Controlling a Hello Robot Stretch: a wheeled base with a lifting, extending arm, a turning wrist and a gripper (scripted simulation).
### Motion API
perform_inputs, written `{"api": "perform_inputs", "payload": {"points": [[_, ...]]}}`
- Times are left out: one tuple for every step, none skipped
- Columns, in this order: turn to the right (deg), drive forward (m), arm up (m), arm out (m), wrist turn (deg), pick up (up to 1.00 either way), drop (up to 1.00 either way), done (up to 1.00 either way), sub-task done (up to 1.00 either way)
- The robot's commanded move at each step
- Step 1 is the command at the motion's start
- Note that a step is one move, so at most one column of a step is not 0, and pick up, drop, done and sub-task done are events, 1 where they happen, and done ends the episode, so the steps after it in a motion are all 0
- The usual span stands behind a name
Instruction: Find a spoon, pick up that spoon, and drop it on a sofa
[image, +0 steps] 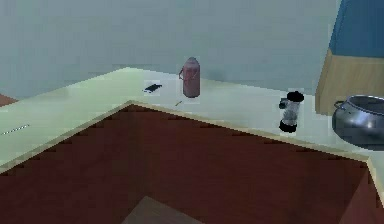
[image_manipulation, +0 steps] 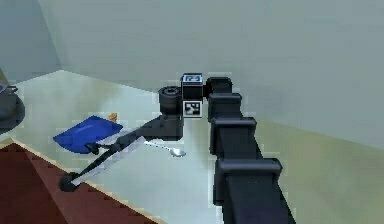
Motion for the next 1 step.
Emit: {"api": "perform_inputs", "payload": {"points": [[0.0, 0.00, 0.00, 0.00, 45.0, 0.00, 0.00, 0.00, 0.00]]}}
